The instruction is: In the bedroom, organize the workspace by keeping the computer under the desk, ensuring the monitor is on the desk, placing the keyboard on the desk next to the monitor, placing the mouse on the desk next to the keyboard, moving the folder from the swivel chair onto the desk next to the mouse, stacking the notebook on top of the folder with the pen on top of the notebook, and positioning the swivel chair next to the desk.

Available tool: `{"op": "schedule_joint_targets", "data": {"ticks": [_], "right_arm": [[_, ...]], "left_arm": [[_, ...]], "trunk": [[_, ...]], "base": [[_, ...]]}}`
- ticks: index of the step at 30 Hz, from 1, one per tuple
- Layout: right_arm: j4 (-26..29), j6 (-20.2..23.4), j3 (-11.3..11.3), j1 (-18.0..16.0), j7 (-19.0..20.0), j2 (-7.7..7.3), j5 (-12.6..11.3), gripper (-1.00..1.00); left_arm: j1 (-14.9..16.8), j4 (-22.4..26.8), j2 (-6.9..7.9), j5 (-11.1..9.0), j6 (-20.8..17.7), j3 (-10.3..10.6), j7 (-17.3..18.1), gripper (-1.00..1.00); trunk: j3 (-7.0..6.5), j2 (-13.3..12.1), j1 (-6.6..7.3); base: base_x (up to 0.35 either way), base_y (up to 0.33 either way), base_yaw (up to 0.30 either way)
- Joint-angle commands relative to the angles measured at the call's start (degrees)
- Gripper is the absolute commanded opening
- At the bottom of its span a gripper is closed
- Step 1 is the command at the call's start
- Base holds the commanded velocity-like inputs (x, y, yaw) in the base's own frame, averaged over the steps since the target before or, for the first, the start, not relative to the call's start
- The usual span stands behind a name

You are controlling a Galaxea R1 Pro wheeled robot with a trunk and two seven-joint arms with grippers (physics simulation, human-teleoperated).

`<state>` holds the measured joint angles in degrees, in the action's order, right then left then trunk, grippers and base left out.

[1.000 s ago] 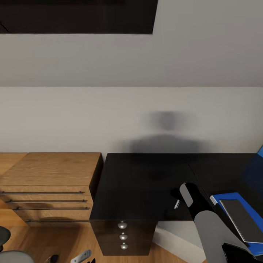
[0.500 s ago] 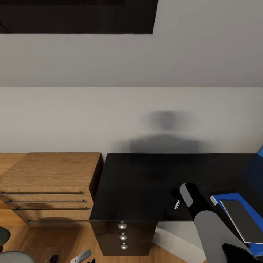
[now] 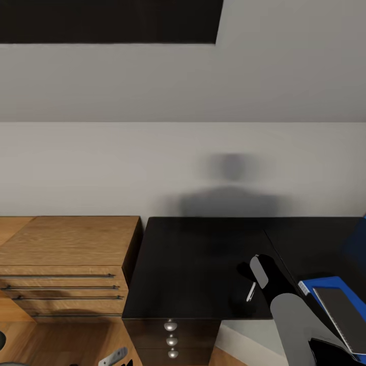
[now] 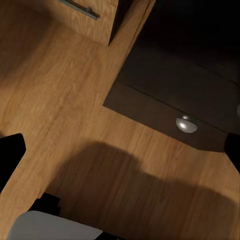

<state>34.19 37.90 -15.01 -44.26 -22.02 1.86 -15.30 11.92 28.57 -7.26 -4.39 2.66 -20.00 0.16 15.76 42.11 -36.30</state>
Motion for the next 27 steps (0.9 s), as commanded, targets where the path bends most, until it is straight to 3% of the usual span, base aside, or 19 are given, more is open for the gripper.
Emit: {"op": "schedule_joint_targets", "data": {"ticks": [1, 27], "right_arm": [[0.1, 0.1, -0.2, 0.0, -0.5, 0.03, -0.6, 1.0], [-0.1, -0.7, -0.6, 0.0, -0.6, -2.17, -1.0, 1.0]], "left_arm": [[0.0, 0.0, -0.03, -0.5, 0.1, -0.1, 0.0, 1.0], [0.0, 0.0, -0.03, -0.4, 0.1, -0.1, 0.0, 1.0]], "trunk": [[0.08, 0.1, -0.02], [0.08, 0.1, -0.02]], "base": [[0.075, 0.004, 0.0], [0.009, 0.0, 0.0]]}}
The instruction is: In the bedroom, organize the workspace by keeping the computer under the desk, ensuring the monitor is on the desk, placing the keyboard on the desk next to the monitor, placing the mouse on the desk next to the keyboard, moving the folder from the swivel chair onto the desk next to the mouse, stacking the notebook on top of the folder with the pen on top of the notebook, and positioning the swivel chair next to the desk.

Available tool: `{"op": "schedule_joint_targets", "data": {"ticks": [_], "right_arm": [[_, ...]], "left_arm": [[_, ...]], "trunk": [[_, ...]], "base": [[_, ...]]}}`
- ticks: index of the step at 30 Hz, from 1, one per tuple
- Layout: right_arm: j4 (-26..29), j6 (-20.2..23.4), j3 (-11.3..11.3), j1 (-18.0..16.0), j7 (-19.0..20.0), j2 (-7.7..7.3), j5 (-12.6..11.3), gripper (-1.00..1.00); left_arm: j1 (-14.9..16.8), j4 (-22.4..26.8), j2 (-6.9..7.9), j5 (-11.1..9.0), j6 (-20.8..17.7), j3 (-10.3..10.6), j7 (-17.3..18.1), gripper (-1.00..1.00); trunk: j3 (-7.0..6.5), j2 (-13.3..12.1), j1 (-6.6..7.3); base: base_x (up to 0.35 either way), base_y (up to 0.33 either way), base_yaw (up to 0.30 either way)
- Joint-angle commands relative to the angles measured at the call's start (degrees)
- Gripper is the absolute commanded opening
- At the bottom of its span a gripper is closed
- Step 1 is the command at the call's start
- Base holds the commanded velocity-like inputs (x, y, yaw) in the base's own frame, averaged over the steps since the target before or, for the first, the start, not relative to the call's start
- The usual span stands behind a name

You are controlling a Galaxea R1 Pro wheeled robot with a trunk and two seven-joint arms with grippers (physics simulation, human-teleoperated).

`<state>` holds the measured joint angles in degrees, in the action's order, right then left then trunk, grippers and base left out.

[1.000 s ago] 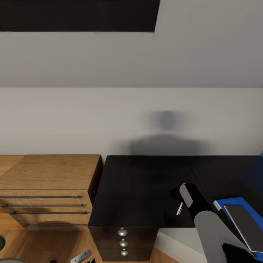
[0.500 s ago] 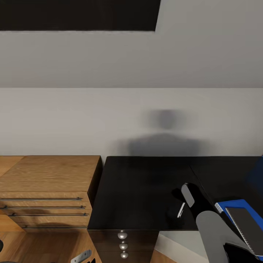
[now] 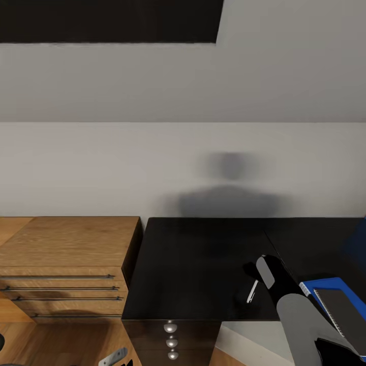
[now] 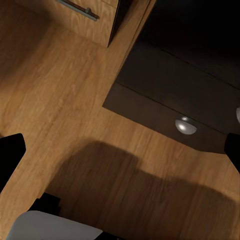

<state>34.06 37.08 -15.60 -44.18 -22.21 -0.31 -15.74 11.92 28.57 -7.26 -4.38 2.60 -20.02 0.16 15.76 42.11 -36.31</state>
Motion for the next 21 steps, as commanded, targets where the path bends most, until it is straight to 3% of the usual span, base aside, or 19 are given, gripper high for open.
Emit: {"op": "schedule_joint_targets", "data": {"ticks": [1, 7, 15, 21], "right_arm": [[0.0, 0.1, 0.0, 0.0, -0.5, -0.03, -0.6, 1.0], [-0.7, 0.1, -0.2, 0.0, -0.4, -0.1, -1.6, 1.0], [-1.2, 0.0, -2.3, 0.0, -0.4, -0.2, -4.3, 1.0], [-1.6, 0.0, -2.7, 0.0, -0.3, -0.17, -4.7, 1.0]], "left_arm": [[0.0, 0.0, -0.03, -0.5, 0.1, -0.1, 0.0, 1.0], [0.0, 0.0, -0.07, -0.5, 0.1, -0.1, 0.0, 1.0], [0.0, 0.0, -0.11, -0.5, 0.1, -0.1, 0.0, 1.0], [0.0, 0.0, -0.12, -0.5, 0.1, -0.1, 0.0, 1.0]], "trunk": [[0.08, 0.1, -0.01], [0.08, 0.1, -0.01], [0.08, 0.1, -0.01], [0.08, 0.1, -0.01]], "base": [[0.0, 0.0, 0.0], [0.0, 0.0, 0.0], [0.0, 0.0, 0.0], [0.0, 0.0, 0.0]]}}
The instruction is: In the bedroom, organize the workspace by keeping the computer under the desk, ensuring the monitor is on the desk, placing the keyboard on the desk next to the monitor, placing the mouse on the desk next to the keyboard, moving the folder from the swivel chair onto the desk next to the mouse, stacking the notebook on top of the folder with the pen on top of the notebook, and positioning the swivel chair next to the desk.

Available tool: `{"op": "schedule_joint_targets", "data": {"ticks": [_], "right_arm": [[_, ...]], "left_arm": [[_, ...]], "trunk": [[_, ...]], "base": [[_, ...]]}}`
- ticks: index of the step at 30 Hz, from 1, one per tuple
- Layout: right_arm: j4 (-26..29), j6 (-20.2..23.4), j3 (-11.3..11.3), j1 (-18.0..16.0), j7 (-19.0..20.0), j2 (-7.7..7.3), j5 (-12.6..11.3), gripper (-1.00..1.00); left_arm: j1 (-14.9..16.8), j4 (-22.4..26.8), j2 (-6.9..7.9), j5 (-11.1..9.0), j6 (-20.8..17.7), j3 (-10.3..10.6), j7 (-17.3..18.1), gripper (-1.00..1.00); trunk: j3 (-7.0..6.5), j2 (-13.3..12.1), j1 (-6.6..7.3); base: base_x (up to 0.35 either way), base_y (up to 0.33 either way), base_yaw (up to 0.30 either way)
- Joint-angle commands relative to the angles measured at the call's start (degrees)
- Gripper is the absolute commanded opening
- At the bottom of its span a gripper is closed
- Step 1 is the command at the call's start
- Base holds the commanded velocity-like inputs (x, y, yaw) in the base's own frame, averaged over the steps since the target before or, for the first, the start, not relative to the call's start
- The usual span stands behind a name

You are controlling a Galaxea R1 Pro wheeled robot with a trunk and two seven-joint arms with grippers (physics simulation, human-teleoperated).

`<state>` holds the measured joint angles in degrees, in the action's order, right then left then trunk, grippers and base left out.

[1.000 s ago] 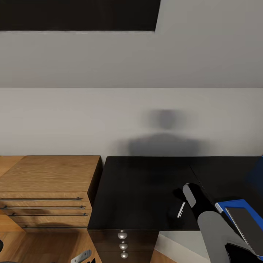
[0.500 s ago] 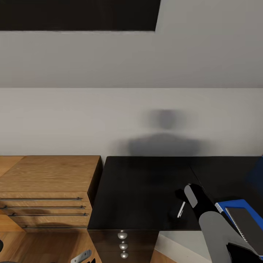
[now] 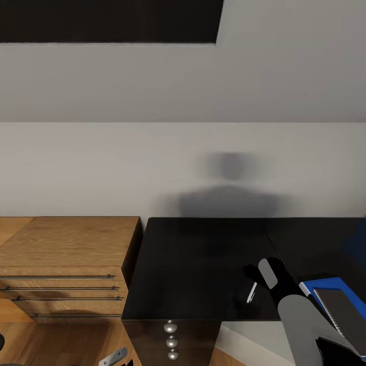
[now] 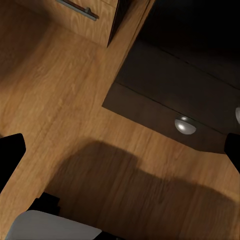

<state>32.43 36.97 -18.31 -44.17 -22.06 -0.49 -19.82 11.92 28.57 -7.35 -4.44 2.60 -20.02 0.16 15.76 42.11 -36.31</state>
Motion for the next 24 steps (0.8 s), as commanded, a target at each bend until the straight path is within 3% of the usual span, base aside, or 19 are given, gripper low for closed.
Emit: {"op": "schedule_joint_targets", "data": {"ticks": [1, 14, 24], "right_arm": [[0.0, 0.1, 0.0, 0.0, -0.5, 0.01, -0.6, 1.0], [-1.1, -0.4, 0.0, 0.1, -0.4, 0.51, -0.6, 1.0], [-2.2, -0.5, 0.0, 0.1, -0.4, 0.75, -0.6, 1.0]], "left_arm": [[0.0, 0.0, -0.03, -0.5, 0.1, -0.1, 0.0, 1.0], [0.0, 0.0, -0.68, -0.4, 0.6, -0.2, 0.0, 1.0], [0.0, 0.0, -0.34, -0.4, 0.6, -0.2, 0.0, 1.0]], "trunk": [[0.08, 0.1, -0.01], [0.08, 0.1, -0.01], [0.08, 0.1, -0.01]], "base": [[0.0, 0.0, 0.0], [0.0, 0.0, 0.0], [0.0, 0.0, 0.0]]}}
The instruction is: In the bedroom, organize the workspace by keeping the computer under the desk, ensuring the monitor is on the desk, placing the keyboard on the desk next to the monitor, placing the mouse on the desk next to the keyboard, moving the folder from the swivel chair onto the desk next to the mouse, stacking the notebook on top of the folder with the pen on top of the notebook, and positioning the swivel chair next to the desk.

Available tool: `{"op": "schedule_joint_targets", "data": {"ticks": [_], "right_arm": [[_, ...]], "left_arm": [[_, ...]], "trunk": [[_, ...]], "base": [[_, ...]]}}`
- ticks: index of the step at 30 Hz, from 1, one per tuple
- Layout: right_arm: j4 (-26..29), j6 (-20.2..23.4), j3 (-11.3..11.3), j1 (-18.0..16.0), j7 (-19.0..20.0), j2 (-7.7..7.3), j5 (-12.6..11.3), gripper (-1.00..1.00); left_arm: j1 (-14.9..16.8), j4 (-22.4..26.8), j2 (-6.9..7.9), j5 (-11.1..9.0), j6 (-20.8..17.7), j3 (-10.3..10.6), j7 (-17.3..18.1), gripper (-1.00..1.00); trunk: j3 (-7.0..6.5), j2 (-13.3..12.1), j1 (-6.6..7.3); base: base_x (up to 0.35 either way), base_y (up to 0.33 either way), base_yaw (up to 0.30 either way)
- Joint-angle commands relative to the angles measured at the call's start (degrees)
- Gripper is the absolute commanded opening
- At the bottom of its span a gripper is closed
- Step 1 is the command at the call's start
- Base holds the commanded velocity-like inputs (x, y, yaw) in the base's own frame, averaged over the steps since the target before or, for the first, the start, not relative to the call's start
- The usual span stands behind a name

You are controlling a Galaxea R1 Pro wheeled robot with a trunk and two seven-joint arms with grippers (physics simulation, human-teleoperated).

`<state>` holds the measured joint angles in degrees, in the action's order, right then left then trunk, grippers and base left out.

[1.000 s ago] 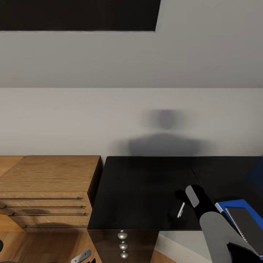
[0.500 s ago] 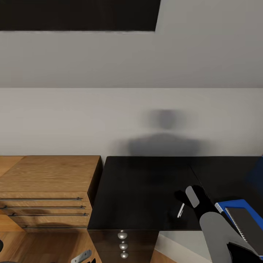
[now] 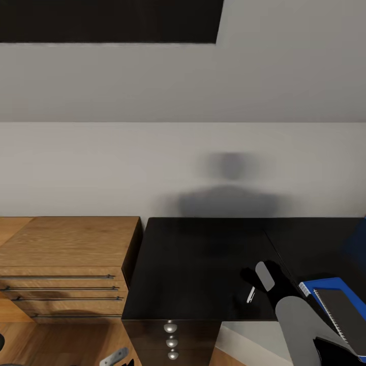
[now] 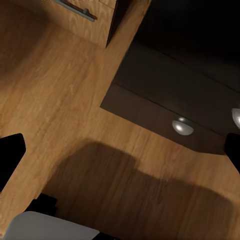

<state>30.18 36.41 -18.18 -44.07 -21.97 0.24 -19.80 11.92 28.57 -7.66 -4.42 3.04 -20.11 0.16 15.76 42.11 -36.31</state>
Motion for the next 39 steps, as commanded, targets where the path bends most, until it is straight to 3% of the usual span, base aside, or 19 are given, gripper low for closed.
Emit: {"op": "schedule_joint_targets", "data": {"ticks": [1, 39], "right_arm": [[0.0, 0.1, -0.1, 0.0, -0.5, 0.06, -0.6, 1.0], [-0.3, 0.0, -0.1, 0.0, -0.4, 0.2, -0.6, 1.0]], "left_arm": [[0.0, 0.0, 0.05, -0.5, 0.1, -0.1, 0.0, 1.0], [0.0, 0.0, 0.45, -0.5, 0.0, 0.0, 0.1, 1.0]], "trunk": [[0.08, 0.1, -0.01], [0.08, 0.1, -0.01]], "base": [[0.0, 0.0, 0.0], [-0.035, 0.0, 0.0]]}}
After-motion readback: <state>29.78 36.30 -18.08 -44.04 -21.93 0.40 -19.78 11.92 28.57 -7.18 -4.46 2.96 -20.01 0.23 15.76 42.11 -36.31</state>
